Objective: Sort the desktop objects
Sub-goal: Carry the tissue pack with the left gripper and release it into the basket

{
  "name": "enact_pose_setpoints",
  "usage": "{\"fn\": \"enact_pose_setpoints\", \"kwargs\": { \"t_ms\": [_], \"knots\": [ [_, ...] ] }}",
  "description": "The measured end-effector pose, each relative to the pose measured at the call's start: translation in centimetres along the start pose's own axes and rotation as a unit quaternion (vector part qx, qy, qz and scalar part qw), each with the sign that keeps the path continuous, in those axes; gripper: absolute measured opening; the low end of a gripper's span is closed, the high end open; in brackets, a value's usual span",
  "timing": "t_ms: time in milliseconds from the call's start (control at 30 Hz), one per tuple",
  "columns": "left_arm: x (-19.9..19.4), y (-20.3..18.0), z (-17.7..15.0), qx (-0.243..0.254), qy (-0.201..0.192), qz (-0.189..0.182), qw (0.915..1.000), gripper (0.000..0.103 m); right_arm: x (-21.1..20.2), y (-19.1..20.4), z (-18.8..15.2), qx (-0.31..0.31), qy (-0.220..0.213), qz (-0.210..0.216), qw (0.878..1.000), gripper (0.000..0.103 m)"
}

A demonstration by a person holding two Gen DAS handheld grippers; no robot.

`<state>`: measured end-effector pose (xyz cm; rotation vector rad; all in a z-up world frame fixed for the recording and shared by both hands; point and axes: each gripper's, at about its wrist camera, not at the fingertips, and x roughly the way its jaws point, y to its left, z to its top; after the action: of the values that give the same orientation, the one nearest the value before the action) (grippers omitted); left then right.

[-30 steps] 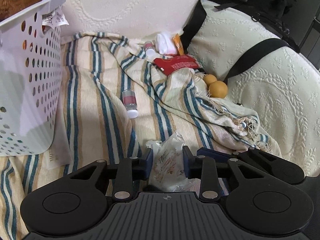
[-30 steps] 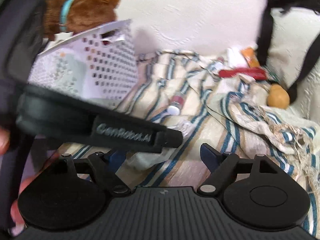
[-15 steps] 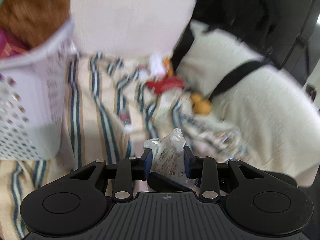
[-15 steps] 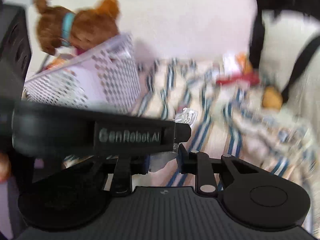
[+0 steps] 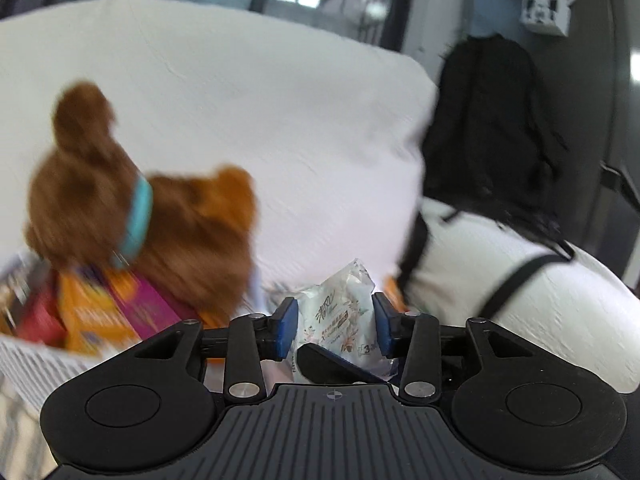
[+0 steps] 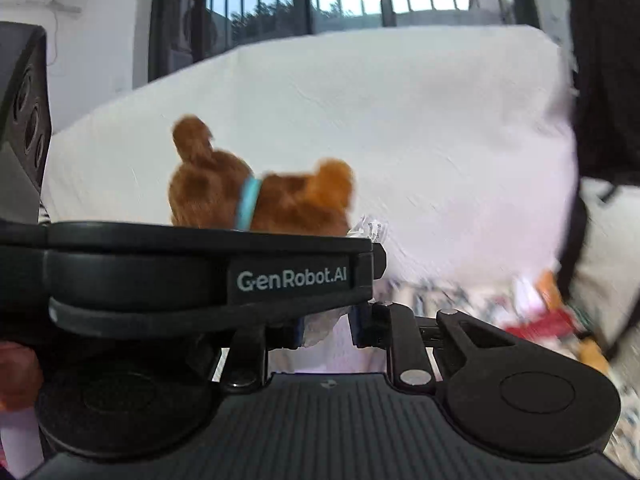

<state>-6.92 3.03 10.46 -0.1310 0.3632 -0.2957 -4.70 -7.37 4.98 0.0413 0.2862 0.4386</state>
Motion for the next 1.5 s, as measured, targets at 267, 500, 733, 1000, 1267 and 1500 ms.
{"fn": "enact_pose_setpoints", "kwargs": {
  "t_ms": [267, 500, 733, 1000, 1267, 1500],
  "knots": [
    [2.8, 7.4, 0.5, -0.034, 0.001, 0.033, 0.9989, 0.045, 7.8, 2.6, 0.5, -0.024, 0.02, 0.033, 0.999, 0.024],
    [5.5, 10.9, -0.2, -0.075, 0.025, 0.042, 0.996, 0.071, 10.6, 3.0, -0.8, -0.03, 0.026, 0.049, 0.998, 0.031],
    [6.2, 9.8, -0.7, -0.038, 0.039, 0.082, 0.9952, 0.08, 7.0, 1.9, -1.8, -0.028, -0.014, 0.052, 0.998, 0.073],
    [5.8, 10.0, -0.8, -0.024, 0.053, 0.122, 0.9908, 0.094, 1.7, -2.9, -3.5, 0.063, -0.046, 0.035, 0.996, 0.081],
    [3.6, 11.0, 0.3, -0.04, 0.038, 0.128, 0.9903, 0.103, 0.9, -12.9, -5.6, 0.281, -0.046, 0.02, 0.958, 0.083],
    [1.7, 11.9, 1.0, -0.091, 0.001, 0.116, 0.989, 0.103, 0.5, -13.9, -6.2, 0.337, -0.041, 0.032, 0.94, 0.087]
  ]
}}
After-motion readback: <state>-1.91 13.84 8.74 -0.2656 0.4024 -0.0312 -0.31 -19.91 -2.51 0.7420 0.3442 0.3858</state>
